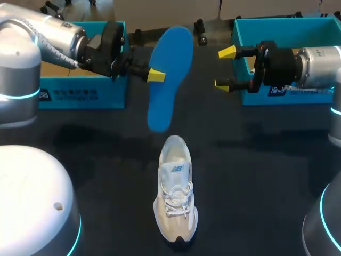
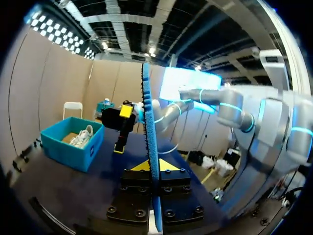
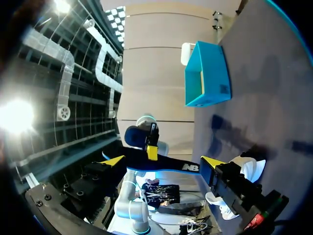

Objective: Take the shoe out of the shoebox, open the shoe tongue, remove and reinsert the insole, then place the shoe into the shoebox

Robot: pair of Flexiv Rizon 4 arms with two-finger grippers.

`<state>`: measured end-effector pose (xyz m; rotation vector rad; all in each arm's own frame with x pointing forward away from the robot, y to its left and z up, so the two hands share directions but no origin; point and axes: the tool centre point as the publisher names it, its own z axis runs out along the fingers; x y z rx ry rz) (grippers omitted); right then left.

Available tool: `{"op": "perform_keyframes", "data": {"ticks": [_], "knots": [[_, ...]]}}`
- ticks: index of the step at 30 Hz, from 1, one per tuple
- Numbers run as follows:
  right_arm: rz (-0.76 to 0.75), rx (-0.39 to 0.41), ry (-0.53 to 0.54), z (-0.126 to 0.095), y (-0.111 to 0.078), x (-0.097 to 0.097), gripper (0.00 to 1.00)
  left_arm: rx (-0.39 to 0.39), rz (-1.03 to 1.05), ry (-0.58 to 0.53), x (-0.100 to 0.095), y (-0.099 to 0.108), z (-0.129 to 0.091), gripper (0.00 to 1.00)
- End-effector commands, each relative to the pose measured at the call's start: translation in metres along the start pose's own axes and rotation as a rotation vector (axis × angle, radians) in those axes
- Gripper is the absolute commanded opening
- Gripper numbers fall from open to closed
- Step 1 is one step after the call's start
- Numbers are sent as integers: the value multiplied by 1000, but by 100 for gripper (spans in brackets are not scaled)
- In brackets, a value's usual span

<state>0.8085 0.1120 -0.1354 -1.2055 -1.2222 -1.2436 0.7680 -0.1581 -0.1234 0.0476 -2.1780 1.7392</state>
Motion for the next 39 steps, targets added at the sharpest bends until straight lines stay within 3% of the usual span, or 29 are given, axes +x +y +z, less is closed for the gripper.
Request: {"op": "perform_keyframes", "data": {"ticks": [1,11,17,21,35,39], "knots": [[0,-1,-1,1,0,-1,100,96,-242,-24,-3,3,3,0],[0,-1,-1,1,0,-1,100,169,-466,-106,-13,9,11,0],[0,-1,-1,1,0,-1,100,161,-595,-88,-19,14,14,0],[0,-1,-1,1,0,-1,100,210,-757,-90,-27,20,10,0],[0,-1,-1,1,0,-1,100,211,-766,-96,-28,21,9,0],[0,-1,-1,1,0,-1,100,196,-903,-89,-36,20,11,0]]}}
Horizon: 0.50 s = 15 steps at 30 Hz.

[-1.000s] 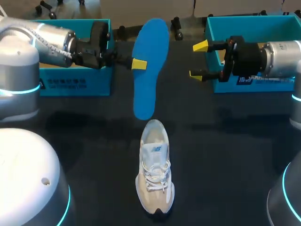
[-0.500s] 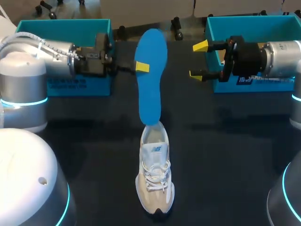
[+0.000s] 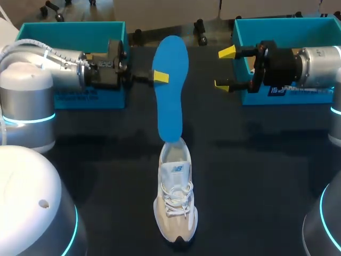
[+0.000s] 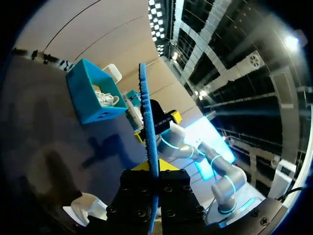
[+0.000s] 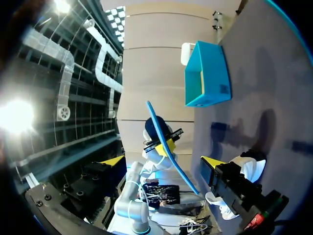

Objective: Take the shoe out of the shoebox, open the shoe tongue, remove and reinsert the insole, then place the shoe into the shoebox

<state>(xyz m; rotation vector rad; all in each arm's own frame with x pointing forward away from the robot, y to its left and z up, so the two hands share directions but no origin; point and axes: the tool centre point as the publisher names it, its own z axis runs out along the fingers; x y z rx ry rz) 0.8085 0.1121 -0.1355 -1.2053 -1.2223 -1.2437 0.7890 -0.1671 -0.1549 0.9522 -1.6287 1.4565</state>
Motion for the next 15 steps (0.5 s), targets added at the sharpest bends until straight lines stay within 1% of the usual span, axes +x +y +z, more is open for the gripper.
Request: {"op": "perform_keyframes", "data": {"ticks": [1,6,8,11,15], "knots": [[0,-1,-1,1,0,-1,100,-29,-96,-21,-4,-6,4,0],[0,-1,-1,1,0,-1,100,-52,-232,-35,-14,-8,11,0],[0,-1,-1,1,0,-1,100,-44,-244,-56,-16,-8,13,0],[0,-1,-1,1,0,-1,100,-42,-305,-54,-22,-10,16,0],[0,-1,-1,1,0,-1,100,-34,-338,-41,-24,-10,16,0]]}}
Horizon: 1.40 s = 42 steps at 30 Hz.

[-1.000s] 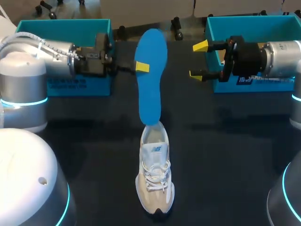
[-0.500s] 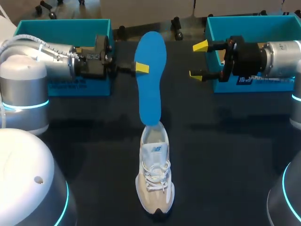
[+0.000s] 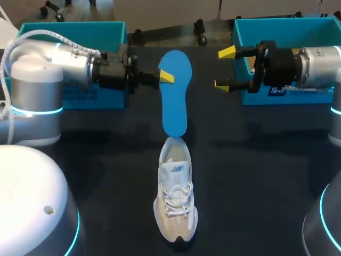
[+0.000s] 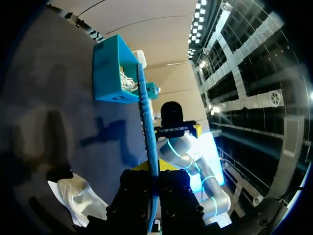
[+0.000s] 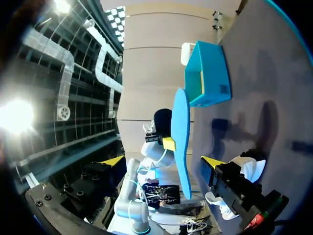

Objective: Take the shoe out of the shoebox, open the shoe tongue, remove and reinsert the insole, then place the shoe into the shoebox

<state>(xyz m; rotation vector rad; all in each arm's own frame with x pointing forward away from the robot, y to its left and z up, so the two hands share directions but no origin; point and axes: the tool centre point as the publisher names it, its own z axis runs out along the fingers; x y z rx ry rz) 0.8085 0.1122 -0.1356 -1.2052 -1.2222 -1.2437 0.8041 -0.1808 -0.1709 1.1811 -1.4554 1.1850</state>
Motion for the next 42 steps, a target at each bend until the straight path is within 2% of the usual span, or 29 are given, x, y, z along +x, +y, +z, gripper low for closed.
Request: {"op": "perform_keyframes", "data": {"ticks": [1,7,16,21,29,42], "knots": [[0,-1,-1,1,0,-1,100,9,-26,17,-3,-4,1,0],[0,-1,-1,1,0,-1,100,41,-65,25,-8,-11,1,0],[0,-1,-1,1,0,-1,100,46,-87,16,-12,-16,4,0],[26,24,-161,3,1,12,100,46,-87,16,-12,-16,4,0],[94,21,-386,6,3,33,100,46,-87,16,-12,-16,4,0],[203,102,-628,3,13,54,100,46,-87,16,-12,-16,4,0]]}}
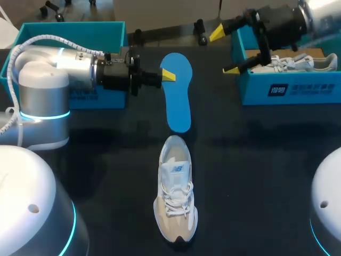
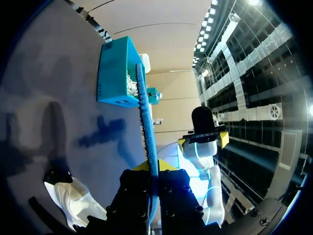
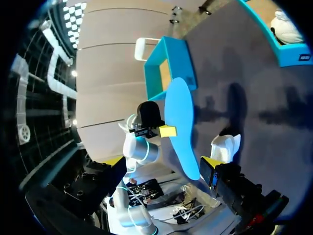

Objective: Take the shoe out of the shoebox, open the shoe tongue, remove and reinsert the insole, then place the shoe into the shoebox

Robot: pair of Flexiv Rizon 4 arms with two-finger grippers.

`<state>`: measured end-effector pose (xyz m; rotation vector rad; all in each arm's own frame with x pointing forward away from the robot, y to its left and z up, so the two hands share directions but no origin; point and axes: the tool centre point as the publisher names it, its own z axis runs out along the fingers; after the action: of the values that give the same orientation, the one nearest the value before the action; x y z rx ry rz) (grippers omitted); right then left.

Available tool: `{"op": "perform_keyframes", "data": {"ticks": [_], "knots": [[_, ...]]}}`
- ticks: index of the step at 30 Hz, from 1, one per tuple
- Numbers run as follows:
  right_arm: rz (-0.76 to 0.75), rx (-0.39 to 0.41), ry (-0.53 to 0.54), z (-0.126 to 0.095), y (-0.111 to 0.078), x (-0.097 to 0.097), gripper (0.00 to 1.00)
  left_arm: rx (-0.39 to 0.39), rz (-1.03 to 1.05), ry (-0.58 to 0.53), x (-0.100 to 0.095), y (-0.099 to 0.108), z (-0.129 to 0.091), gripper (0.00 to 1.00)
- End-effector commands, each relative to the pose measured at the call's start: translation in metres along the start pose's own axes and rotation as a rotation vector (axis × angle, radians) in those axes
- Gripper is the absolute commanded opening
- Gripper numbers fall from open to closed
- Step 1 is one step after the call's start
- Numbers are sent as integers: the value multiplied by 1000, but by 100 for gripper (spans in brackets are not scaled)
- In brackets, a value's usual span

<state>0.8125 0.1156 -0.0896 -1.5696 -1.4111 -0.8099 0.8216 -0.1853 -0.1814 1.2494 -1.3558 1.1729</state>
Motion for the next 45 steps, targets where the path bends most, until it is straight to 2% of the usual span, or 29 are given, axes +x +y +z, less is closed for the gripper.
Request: {"op": "perform_keyframes", "data": {"ticks": [1,11,20,29,45], "knots": [[20,27,-206,-6,6,10,100,0,-1,-3,1,0,-1,0],[117,-6,-406,-4,-4,24,100,0,-1,-3,1,0,-1,0],[115,17,-573,-3,-9,39,100,0,-1,-3,1,0,-1,0],[148,36,-725,10,-9,51,100,0,-1,-3,1,0,-1,0],[150,4,-908,40,-19,68,100,0,-1,-3,1,0,-1,0]]}}
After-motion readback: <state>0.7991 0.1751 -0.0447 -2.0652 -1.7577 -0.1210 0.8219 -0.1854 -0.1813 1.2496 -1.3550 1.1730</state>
